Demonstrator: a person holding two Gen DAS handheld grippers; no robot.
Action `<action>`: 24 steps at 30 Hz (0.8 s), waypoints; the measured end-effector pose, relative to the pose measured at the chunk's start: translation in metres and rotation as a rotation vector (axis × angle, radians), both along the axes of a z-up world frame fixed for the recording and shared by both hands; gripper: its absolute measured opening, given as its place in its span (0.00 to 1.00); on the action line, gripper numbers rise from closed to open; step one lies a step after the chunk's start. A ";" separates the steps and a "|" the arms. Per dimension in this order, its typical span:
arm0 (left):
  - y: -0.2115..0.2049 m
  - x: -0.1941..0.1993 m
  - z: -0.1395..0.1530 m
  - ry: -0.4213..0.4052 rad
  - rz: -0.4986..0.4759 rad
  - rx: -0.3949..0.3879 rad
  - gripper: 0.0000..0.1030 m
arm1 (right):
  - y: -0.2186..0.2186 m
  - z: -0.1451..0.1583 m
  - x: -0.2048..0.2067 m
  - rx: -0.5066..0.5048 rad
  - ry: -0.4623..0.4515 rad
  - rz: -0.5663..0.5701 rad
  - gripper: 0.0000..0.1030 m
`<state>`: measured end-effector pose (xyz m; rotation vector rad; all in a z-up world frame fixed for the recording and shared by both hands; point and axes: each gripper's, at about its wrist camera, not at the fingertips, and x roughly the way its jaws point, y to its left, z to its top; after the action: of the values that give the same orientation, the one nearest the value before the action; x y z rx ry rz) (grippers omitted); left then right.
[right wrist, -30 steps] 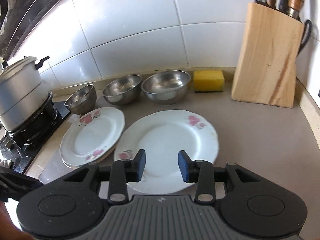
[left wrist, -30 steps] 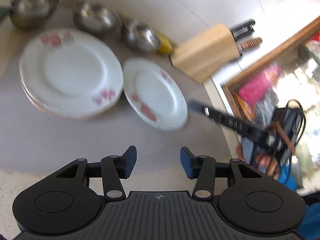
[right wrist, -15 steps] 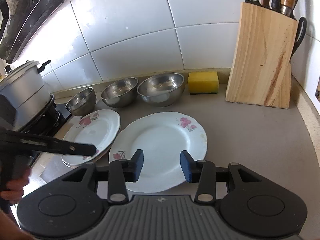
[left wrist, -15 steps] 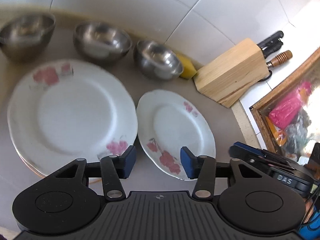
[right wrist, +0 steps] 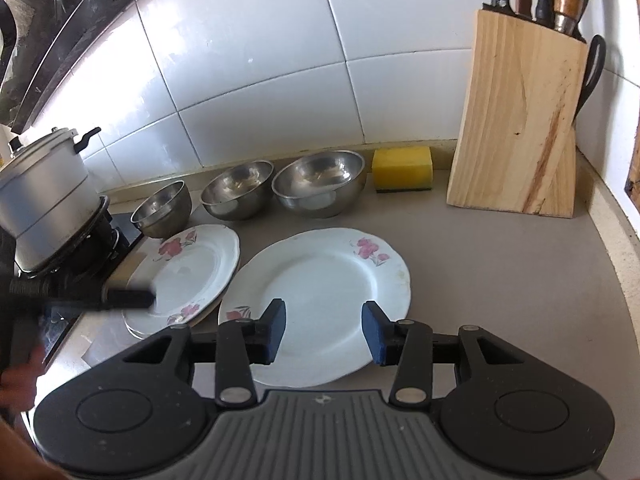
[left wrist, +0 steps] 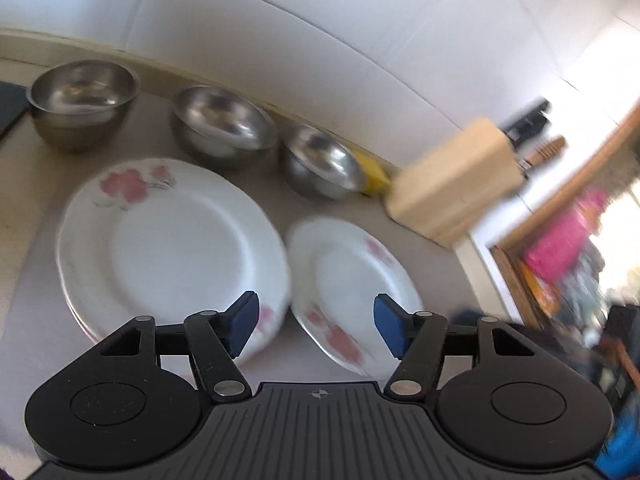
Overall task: Organize plates and bowls
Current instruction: 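Open both tools and withdraw them from the plate stack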
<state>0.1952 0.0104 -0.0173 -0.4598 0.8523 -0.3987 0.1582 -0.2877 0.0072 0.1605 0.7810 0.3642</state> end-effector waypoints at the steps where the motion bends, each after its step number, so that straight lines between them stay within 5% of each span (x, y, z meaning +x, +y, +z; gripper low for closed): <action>1: 0.002 0.007 -0.007 0.026 0.009 -0.018 0.56 | 0.002 -0.001 0.001 -0.002 0.004 0.001 0.22; 7: 0.002 0.011 -0.029 0.055 0.005 -0.020 0.54 | 0.003 0.002 -0.006 -0.003 0.001 0.010 0.22; 13: -0.011 -0.019 -0.033 0.136 -0.100 -0.068 0.54 | -0.005 0.003 -0.007 -0.003 -0.001 -0.014 0.22; 17: -0.008 -0.032 -0.025 0.120 -0.043 -0.079 0.61 | -0.012 0.001 -0.004 0.003 -0.002 -0.029 0.24; 22: -0.031 -0.035 -0.005 0.086 -0.016 0.039 0.66 | -0.018 0.005 0.005 -0.009 -0.007 -0.035 0.27; 24: -0.043 -0.037 0.002 0.087 0.027 0.157 0.67 | -0.019 0.008 0.006 -0.020 -0.019 -0.030 0.28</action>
<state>0.1581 -0.0326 -0.0150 -0.3448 0.9533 -0.2863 0.1644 -0.3070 0.0150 0.1496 0.7625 0.3294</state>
